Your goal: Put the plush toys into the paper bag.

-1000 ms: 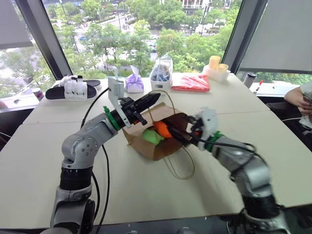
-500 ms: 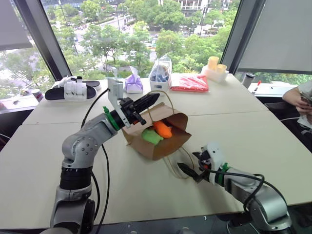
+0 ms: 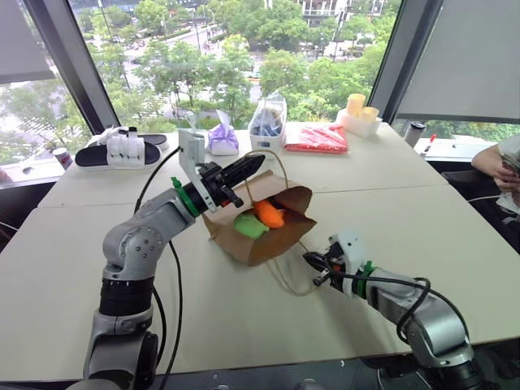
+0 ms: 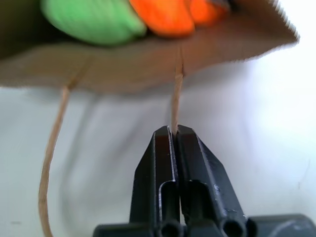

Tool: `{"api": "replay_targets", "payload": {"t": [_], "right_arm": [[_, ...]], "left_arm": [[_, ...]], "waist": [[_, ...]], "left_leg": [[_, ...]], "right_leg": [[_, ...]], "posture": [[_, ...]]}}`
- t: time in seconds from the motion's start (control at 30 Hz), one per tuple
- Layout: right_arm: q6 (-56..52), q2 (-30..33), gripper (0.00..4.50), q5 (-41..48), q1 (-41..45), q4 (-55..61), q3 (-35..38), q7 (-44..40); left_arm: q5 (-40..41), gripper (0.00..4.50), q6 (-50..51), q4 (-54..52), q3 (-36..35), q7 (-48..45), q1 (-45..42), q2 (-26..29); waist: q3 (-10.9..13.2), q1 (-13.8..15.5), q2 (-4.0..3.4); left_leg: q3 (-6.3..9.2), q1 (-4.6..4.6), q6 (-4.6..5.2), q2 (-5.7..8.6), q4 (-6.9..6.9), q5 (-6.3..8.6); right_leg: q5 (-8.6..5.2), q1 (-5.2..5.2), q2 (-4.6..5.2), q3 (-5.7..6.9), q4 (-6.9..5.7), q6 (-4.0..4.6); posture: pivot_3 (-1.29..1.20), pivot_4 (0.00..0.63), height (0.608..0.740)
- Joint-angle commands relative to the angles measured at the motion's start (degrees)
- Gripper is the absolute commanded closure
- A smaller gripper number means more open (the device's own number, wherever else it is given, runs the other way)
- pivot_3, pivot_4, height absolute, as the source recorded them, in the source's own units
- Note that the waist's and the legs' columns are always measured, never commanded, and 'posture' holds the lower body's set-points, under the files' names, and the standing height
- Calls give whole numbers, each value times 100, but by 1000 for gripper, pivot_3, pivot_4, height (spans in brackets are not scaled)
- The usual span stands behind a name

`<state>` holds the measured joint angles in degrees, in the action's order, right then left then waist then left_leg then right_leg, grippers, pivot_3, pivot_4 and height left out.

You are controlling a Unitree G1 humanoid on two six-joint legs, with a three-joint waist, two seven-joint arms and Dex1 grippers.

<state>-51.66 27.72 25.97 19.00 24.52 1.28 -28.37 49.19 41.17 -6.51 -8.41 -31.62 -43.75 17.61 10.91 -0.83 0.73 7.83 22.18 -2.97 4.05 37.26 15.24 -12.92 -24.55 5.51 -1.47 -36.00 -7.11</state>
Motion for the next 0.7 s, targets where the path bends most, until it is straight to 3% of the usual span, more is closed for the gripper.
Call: {"api": "replay_targets", "payload": {"t": [0.03, 0.23, 0.43, 0.63, 0.67, 0.7], "right_arm": [[-289, 162, 4473, 804, 897, 584, 807, -126], [-660, 344, 4473, 1319, 2053, 62, 1163, -130], [-369, 296, 4473, 1050, 1984, -463, 767, -120], [-306, 359, 4473, 989, 1727, -457, 644, -151], [-326, 361, 4493, 1036, 1696, -417, 665, -174], [-355, 352, 4226, 1095, 1684, -375, 703, -184]], "left_arm": [[-227, 4500, -407, 203, -100, -137, -468, 73], [-889, 4500, -1092, 1325, 8, -311, -1114, -10], [-1371, 4500, -1344, 1897, 179, -483, -1023, -68], [-1538, 4500, -940, 1718, 366, -804, -603, 197], [-1523, 4233, -846, 1664, 355, -827, -552, 264], [-1494, 3960, -760, 1623, 325, -840, -511, 333]], "waist": [[1, 12, -1], [-3, 17, 2], [-3, 10, 2], [-2, -10, 1], [-2, -11, 1], [-2, -10, 1]], "left_leg": [[-1, 1, 0, 0, 1, -1], [6, -1, 2, 1, -9, 1], [4, 6, 6, 1, -11, 3], [2, 9, 5, 0, -12, 3], [3, 9, 5, 0, -11, 3], [3, 9, 5, 0, -11, 3]], "right_leg": [[1, -1, 0, 0, 0, 0], [0, 6, 1, 9, 6, 0], [0, -3, 3, 9, 9, 0], [0, -12, 3, 6, 3, 0], [0, -12, 3, 6, 1, 0], [0, -13, 2, 6, 1, 0]], "posture": [[0, 150, 740], [0, 150, 740], [0, 150, 740], [0, 150, 740], [0, 150, 740], [0, 150, 740]]}}
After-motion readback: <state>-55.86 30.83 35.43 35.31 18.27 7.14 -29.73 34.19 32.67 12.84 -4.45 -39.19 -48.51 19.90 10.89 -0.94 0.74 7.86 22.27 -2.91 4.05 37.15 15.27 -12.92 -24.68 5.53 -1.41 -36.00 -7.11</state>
